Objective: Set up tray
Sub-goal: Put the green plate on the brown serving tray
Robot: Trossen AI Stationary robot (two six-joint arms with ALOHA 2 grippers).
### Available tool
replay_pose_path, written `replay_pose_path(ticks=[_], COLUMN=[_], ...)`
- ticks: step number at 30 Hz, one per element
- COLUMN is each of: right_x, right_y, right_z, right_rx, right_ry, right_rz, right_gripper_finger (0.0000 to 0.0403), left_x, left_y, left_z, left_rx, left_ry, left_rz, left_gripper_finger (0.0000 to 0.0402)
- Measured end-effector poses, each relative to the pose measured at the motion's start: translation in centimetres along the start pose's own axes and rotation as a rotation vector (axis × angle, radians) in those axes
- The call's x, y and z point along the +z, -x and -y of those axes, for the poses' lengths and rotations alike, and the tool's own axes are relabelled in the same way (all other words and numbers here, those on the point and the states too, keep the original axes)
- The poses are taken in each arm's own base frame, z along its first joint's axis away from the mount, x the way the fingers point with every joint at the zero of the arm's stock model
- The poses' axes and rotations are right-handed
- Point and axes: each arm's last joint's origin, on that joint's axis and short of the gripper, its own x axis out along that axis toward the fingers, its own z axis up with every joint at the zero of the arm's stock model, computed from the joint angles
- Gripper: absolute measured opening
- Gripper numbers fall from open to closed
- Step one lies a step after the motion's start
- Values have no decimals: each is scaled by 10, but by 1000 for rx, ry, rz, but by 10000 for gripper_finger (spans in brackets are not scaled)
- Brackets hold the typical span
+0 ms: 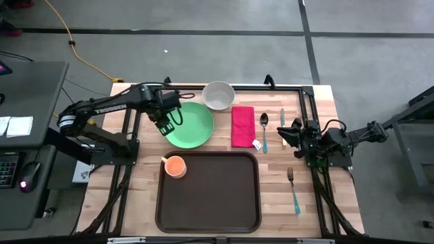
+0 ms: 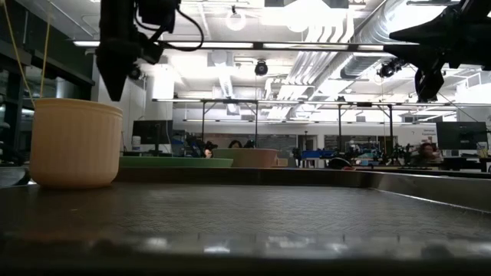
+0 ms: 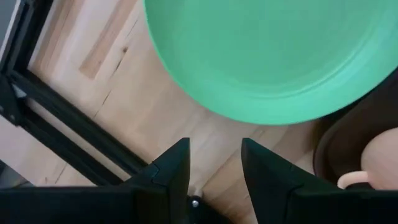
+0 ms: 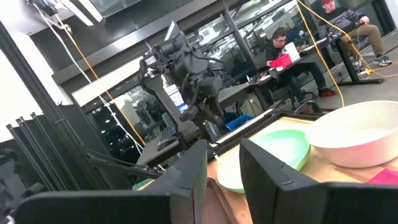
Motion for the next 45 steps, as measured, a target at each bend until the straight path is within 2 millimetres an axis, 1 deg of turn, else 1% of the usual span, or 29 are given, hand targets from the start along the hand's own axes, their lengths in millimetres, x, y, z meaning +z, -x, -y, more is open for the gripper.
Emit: replay_pose_path(ticks=[3, 10, 13, 19, 23, 27, 37, 41, 45], right_x=[0, 0, 0, 0, 0, 0, 0, 0, 0], right_y=[0, 0, 0, 0, 0, 0, 0, 0, 0], right_z=[0, 0, 0, 0, 1, 1, 0, 0, 0], right_rx=[0, 0, 1, -11, -19, -18, -10, -9, -9], right_ry=[-1, -2, -2, -1, -1, -2, -17, -18, -17], right_rz=[0, 0, -1, 4, 8, 8, 4, 4, 4], right_gripper_finger=[74, 74, 74, 74, 74, 74, 74, 74, 74], left_x=[-2, 8, 10, 7, 11, 21, 44, 48, 49], left_y=[-3, -12, -18, -35, -43, -51, -90, -95, -97], left_z=[-8, -21, -30, -45, -46, -44, -37, -42, -50], left_rx=[-6, -48, -47, -51, -67, -71, -91, -98, -98], left_ry=[17, 43, 80, 156, 172, 172, 145, 178, 210], left_rz=[-10, 46, 54, 10, 26, 34, -49, -36, -32], left_gripper_finger=[172, 173, 174, 170, 174, 173, 174, 171, 171])
